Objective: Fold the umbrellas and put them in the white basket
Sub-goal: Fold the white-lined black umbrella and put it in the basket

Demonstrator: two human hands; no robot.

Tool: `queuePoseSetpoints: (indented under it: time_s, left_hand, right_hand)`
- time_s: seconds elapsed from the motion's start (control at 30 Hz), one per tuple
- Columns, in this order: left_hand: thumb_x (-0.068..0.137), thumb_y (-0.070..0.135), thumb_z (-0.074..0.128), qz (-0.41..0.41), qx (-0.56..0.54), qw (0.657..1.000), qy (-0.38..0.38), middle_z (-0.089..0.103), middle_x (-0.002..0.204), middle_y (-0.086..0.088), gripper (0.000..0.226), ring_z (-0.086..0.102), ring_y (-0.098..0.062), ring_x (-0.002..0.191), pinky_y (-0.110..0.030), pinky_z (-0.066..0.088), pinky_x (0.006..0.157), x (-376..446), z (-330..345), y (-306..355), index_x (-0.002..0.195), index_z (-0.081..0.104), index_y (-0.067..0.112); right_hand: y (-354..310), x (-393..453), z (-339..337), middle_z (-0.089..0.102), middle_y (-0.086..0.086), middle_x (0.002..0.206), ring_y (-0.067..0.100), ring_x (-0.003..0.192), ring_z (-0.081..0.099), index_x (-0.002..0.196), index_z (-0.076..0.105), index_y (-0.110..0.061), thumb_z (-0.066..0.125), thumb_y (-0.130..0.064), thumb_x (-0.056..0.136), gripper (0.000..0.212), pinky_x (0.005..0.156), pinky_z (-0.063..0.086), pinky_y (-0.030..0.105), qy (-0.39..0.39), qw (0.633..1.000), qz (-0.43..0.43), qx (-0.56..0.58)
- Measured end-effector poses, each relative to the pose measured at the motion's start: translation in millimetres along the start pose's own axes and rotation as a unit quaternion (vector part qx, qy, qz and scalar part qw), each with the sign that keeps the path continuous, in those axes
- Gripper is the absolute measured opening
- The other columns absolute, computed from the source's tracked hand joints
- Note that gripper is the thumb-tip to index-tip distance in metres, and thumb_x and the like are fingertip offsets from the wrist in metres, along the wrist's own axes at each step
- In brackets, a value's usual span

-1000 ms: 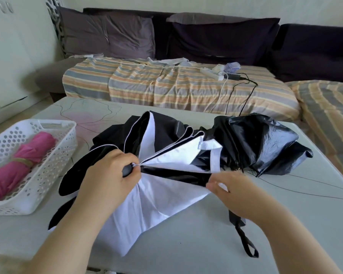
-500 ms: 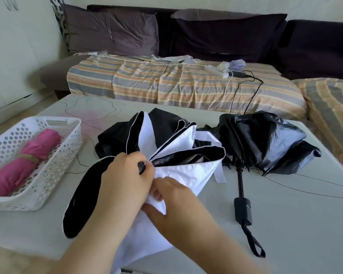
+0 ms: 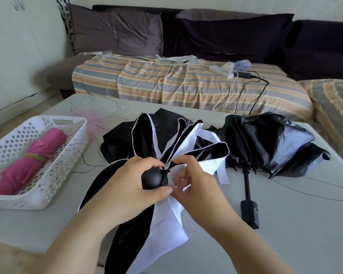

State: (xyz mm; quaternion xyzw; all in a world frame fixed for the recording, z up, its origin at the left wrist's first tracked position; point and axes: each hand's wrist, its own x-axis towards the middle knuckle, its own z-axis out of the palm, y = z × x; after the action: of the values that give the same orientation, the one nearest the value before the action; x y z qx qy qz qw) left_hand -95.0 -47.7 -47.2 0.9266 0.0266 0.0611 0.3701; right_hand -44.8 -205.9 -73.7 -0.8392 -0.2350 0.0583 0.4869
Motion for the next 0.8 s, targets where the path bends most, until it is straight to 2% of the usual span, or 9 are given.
queuePoseSetpoints:
  time_s: [0.07, 0.13, 0.27, 0.4, 0.53, 0.6, 0.7, 0.8]
  left_hand:
    - [0.074, 0.04, 0.074, 0.009, 0.001, 1.0, 0.01, 0.05, 0.107, 0.022, 0.039, 0.035, 0.025, 0.1, 0.006, 0.027, 0.073, 0.1, 1.8, 0.3, 0.102, 0.048, 0.051]
    - [0.074, 0.038, 0.075, 0.012, -0.002, 1.0, 0.017, 0.051, 0.106, 0.02, 0.039, 0.036, 0.023, 0.1, 0.005, 0.028, 0.074, -0.2, 2.8, 0.8, 0.1, 0.049, 0.052]
    - [0.069, 0.038, 0.079, 0.013, -0.011, 0.999, 0.037, 0.052, 0.1, 0.02, 0.04, 0.039, 0.022, 0.097, 0.005, 0.029, 0.072, -0.9, 6.1, 1.6, 0.092, 0.049, 0.052]
    - [0.066, 0.029, 0.083, 0.039, -0.028, 0.997, 0.068, 0.057, 0.096, 0.016, 0.043, 0.049, 0.009, 0.099, 0.0, 0.034, 0.077, 2.2, 11.2, -2.7, 0.095, 0.058, 0.05]
    - [0.067, 0.01, 0.079, 0.051, -0.035, 0.992, 0.108, 0.059, 0.086, 0.012, 0.034, 0.057, -0.003, 0.087, -0.013, 0.043, 0.071, 5.3, 14.5, -6.5, 0.081, 0.068, 0.039]
    - [0.067, 0.006, 0.076, 0.043, -0.023, 0.992, 0.12, 0.059, 0.083, 0.01, 0.032, 0.056, -0.004, 0.085, -0.014, 0.043, 0.069, 6.1, 16.3, -6.2, 0.078, 0.067, 0.035]
    - [0.068, 0.006, 0.076, 0.04, -0.016, 0.991, 0.129, 0.06, 0.083, 0.008, 0.027, 0.055, -0.003, 0.085, -0.012, 0.042, 0.069, 6.3, 17.6, -5.3, 0.079, 0.066, 0.029]
    - [0.07, 0.007, 0.076, 0.039, -0.026, 0.992, 0.119, 0.059, 0.085, 0.01, 0.028, 0.054, 0.0, 0.086, -0.008, 0.041, 0.069, 4.4, 17.0, -5.5, 0.08, 0.066, 0.03]
  right_hand:
    - [-2.1, -0.3, 0.1, 0.056, -0.012, 0.08, 0.001, 0.073, 0.052, 0.116, 0.048, -0.041, 0.068, -0.013, 0.082, 0.048, 0.069, 0.044, 0.011, -0.012, 1.0, -0.005, -0.002]
    - [-4.2, -0.2, -0.4, 0.056, -0.013, 0.08, 0.001, 0.078, 0.052, 0.121, 0.057, -0.031, 0.069, -0.009, 0.082, 0.046, 0.072, 0.043, 0.011, -0.015, 0.999, -0.022, -0.025]
    - [-3.7, -0.8, -3.9, 0.058, -0.014, 0.081, 0.004, 0.082, 0.054, 0.117, 0.065, -0.024, 0.067, -0.001, 0.082, 0.042, 0.073, 0.044, 0.009, -0.021, 0.999, -0.024, -0.008]
    - [-4.7, -3.3, -3.1, 0.063, -0.01, 0.084, 0.004, 0.076, 0.06, 0.108, 0.066, -0.029, 0.065, 0.0, 0.085, 0.037, 0.073, 0.048, 0.011, -0.039, 0.998, -0.016, 0.047]
    - [-6.6, -6.3, -5.4, 0.066, -0.011, 0.086, 0.001, 0.081, 0.065, 0.101, 0.062, -0.038, 0.053, 0.005, 0.088, 0.046, 0.077, 0.049, 0.01, -0.068, 0.994, -0.002, 0.084]
    - [-8.0, -6.5, -8.0, 0.065, -0.015, 0.078, 0.002, 0.077, 0.064, 0.104, 0.065, -0.031, 0.055, 0.0, 0.088, 0.036, 0.072, 0.048, 0.011, -0.042, 0.998, -0.003, 0.048]
    - [-13.0, -5.9, -21.7, 0.056, -0.012, 0.064, 0.002, 0.061, 0.053, 0.087, 0.061, -0.027, 0.069, -0.01, 0.082, 0.019, 0.062, 0.041, 0.01, 0.055, 0.998, -0.016, 0.022]
    - [-16.9, -8.2, -32.6, 0.06, -0.006, 0.064, 0.005, 0.06, 0.056, 0.076, 0.06, -0.023, 0.074, -0.02, 0.08, 0.015, 0.059, 0.044, 0.012, 0.036, 0.999, 0.007, 0.009]
